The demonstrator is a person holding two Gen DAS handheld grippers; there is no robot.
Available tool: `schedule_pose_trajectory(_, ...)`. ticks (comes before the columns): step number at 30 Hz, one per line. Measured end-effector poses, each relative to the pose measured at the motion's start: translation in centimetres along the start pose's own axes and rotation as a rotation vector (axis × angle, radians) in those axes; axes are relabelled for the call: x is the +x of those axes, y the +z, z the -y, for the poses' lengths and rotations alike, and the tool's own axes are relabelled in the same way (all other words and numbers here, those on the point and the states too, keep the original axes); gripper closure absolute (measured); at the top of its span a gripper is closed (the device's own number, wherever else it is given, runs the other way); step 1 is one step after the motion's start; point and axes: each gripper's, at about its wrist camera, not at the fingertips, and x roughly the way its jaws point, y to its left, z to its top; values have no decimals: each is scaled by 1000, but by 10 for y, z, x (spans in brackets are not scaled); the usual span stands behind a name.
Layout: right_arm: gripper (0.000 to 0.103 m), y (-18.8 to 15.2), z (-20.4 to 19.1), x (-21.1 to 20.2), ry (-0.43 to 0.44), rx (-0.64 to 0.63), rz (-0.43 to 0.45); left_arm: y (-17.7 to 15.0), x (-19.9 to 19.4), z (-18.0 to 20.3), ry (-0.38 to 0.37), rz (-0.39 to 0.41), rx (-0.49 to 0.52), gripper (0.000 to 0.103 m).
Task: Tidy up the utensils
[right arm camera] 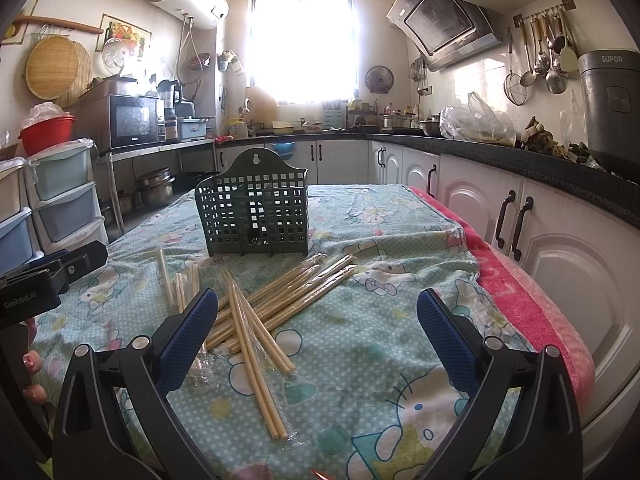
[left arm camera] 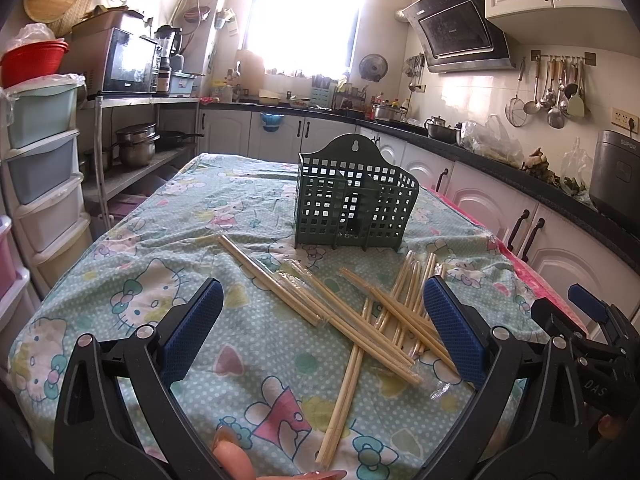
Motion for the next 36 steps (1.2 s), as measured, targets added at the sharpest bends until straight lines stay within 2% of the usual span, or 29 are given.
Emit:
schedule_pose_trajectory(12, 6, 5, 2, 8, 25, -14, -23, 6, -2, -2, 9, 6, -12, 10)
schedule_pose_trajectory(36, 6, 25, -32, 53, 168, -152, -110, 16, 22, -52, 76, -24, -114, 10)
